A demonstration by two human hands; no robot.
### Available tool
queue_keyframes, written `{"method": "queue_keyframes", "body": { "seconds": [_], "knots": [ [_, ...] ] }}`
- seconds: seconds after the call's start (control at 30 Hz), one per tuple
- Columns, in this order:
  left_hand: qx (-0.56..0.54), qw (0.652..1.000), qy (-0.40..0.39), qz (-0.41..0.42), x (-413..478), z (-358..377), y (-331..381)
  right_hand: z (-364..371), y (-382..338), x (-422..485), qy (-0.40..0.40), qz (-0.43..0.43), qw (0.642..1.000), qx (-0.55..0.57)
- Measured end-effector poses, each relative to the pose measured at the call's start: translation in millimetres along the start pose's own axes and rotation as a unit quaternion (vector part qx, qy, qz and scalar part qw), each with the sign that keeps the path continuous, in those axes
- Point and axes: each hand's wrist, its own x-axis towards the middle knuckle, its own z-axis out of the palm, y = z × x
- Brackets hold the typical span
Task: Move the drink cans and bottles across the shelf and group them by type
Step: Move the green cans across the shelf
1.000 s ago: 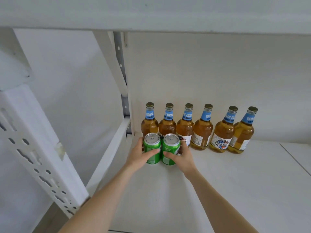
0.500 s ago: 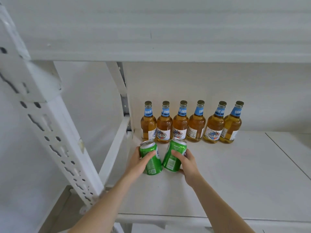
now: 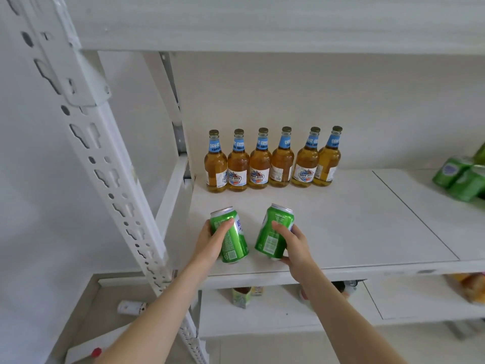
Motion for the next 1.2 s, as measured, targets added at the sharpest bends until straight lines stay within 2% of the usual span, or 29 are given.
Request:
{"method": "queue_keyframes", "body": {
  "seconds": [0.3,0.57,0.83,1.2],
  "knots": [
    [-0.004,0.999,-0.031,0.015,-43,33,-11,-53,-4,-47,0.040,-0.012,0.999,0.002],
    [-0.006,1.000,-0.012,0.005,-68,86,-19,-108,-24,-62,0.054,-0.007,0.998,0.012],
    [-0.048,0.999,0.006,-0.005,-101,168,-31,-193,-45,-77,0.049,-0.011,0.999,-0.006],
    [-0.021,1.000,-0.009,0.002,-118,287,-26,-307,-85,-70,0.047,-0.024,0.998,-0.029]
  ]
}}
